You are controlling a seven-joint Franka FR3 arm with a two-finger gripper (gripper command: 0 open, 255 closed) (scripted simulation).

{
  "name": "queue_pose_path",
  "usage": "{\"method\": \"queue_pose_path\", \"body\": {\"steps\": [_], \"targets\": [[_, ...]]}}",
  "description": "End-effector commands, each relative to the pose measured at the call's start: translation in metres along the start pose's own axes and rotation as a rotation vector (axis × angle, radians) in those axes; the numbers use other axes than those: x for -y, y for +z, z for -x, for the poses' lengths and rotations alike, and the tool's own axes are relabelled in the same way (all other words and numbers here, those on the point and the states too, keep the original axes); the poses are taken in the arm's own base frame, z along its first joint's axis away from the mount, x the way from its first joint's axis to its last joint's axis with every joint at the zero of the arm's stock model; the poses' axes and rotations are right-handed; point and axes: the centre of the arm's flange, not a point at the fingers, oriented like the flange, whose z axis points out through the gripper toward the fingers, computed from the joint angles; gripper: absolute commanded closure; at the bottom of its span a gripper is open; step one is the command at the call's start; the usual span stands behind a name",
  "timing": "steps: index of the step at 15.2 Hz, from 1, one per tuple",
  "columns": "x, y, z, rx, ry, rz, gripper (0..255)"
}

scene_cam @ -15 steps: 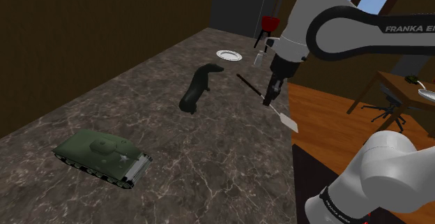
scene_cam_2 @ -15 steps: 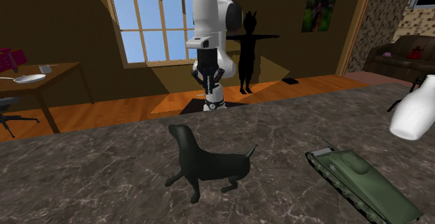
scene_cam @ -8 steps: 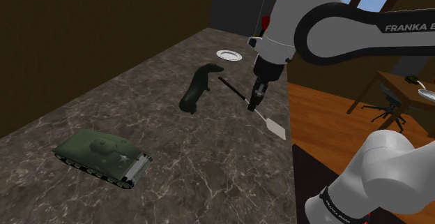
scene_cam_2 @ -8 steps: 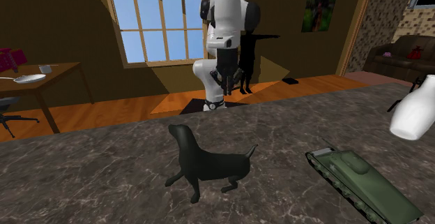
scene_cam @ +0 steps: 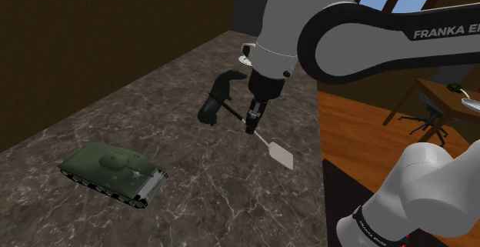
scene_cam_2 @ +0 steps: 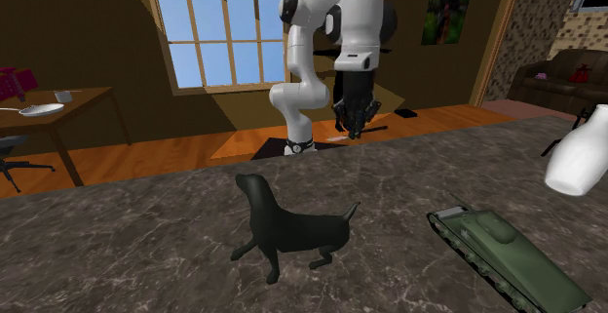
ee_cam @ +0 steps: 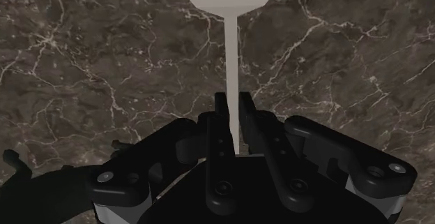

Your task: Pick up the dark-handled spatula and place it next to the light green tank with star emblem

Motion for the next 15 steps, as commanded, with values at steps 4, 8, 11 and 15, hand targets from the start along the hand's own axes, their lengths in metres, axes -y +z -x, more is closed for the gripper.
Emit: {"method": "queue_pose_path", "body": {"steps": [4,8,11,15], "targets": [[0.058,0.002,-0.040,0.000,0.001,-0.001,255],[0.101,0.003,-0.071,0.000,0.001,-0.001,255],[0.135,0.005,-0.095,0.000,0.001,-0.001,255],[0.135,0.026,-0.093,0.000,0.001,-0.001,255]]}}
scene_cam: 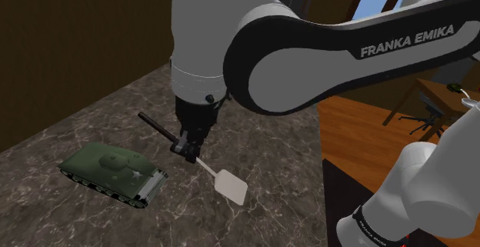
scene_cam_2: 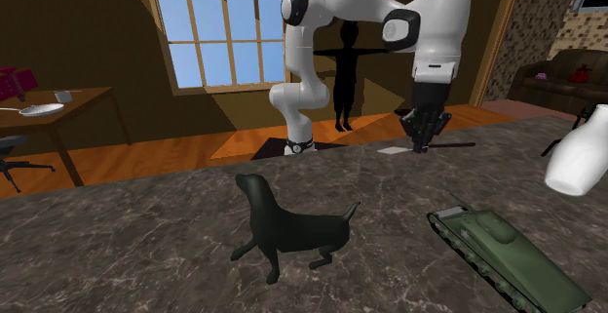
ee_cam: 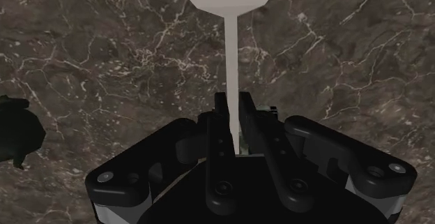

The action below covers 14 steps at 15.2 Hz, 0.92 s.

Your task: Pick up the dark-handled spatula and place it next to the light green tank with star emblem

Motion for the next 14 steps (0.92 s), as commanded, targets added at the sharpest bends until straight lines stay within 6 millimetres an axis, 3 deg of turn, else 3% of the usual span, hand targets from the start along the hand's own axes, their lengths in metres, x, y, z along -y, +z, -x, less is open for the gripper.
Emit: {"method": "queue_pose_path", "body": {"steps": [1,14], "targets": [[0.001,0.011,0.001,0.000,0.000,0.000,255],[0.001,0.080,0.006,0.000,0.000,0.000,255]]}}
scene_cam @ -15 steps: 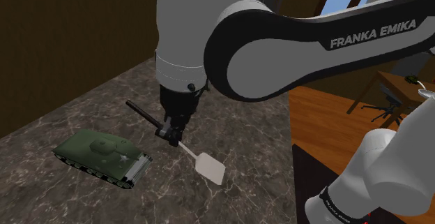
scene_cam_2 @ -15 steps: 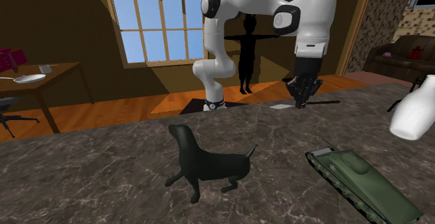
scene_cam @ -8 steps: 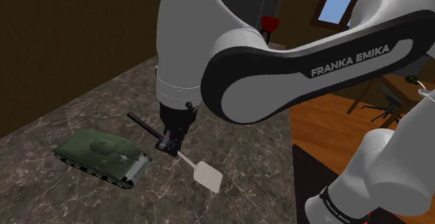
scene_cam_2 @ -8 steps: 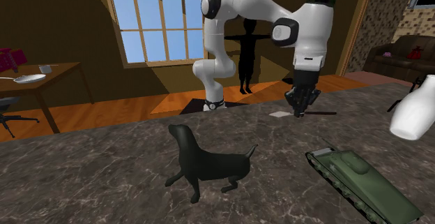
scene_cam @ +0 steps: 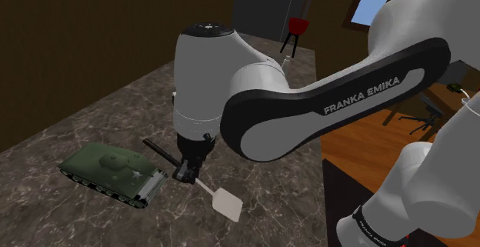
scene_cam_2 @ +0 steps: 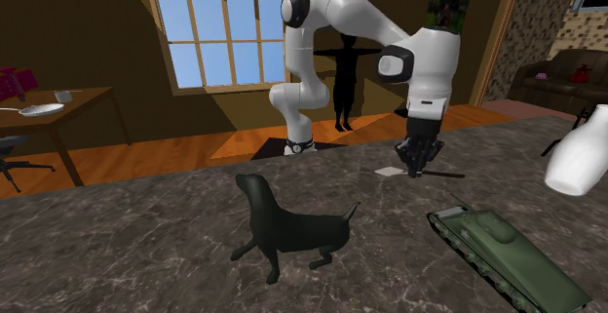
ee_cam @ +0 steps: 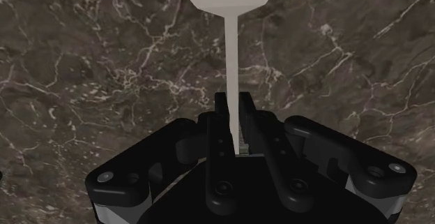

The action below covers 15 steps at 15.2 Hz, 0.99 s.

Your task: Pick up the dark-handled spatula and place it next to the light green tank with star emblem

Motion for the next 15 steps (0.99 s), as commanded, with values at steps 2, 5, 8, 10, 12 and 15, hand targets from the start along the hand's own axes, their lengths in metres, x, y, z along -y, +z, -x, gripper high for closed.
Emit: {"method": "queue_pose_path", "body": {"steps": [2,5,8,10,12,15], "targets": [[-0.001,0.016,0.001,-0.001,0.000,0.000,255],[-0.001,0.032,0.002,-0.001,0.000,0.000,255],[-0.001,0.048,0.003,-0.001,0.000,0.000,255],[-0.001,0.058,0.004,-0.001,0.000,0.000,255],[-0.001,0.066,0.004,-0.001,0.000,0.000,255],[-0.001,0.066,0.004,-0.001,0.000,0.000,255]]}}
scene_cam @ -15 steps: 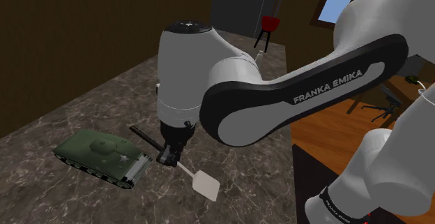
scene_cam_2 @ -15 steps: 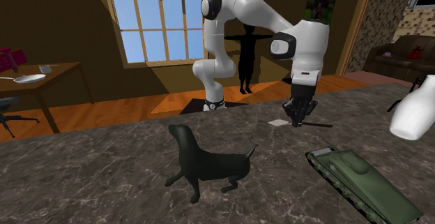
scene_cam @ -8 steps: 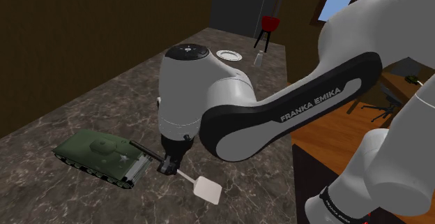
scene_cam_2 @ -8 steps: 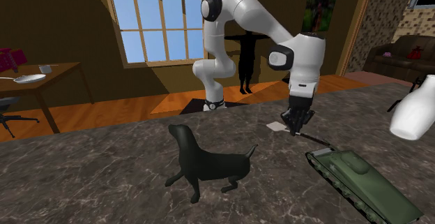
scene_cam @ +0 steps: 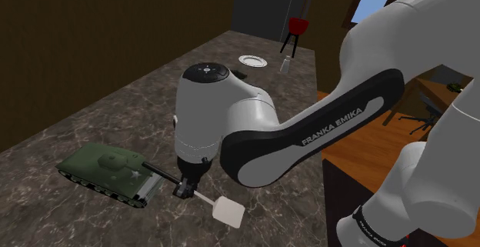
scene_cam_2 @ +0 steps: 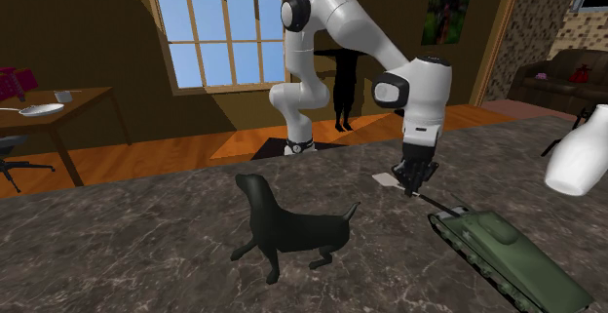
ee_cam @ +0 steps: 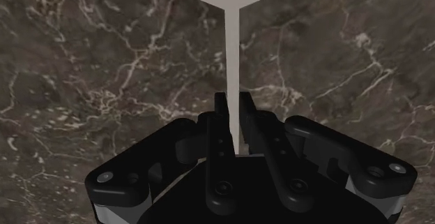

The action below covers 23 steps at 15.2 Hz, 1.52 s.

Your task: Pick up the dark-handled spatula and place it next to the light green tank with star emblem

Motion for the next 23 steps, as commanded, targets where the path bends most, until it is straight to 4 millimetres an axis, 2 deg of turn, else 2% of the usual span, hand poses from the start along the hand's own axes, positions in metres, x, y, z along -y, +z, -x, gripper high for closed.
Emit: {"method": "queue_pose_path", "body": {"steps": [1,5,6,11,15,23], "targets": [[-0.001,0.005,0.002,0.012,0.000,0.001,255],[-0.001,0.005,0.002,0.012,0.000,0.001,255],[-0.001,0.005,0.002,0.012,0.000,0.001,0],[-0.001,0.005,0.002,0.012,0.000,0.001,0],[-0.001,-0.045,0.001,0.012,0.000,0.001,0],[-0.001,-0.045,0.001,0.012,0.000,0.001,0]]}}
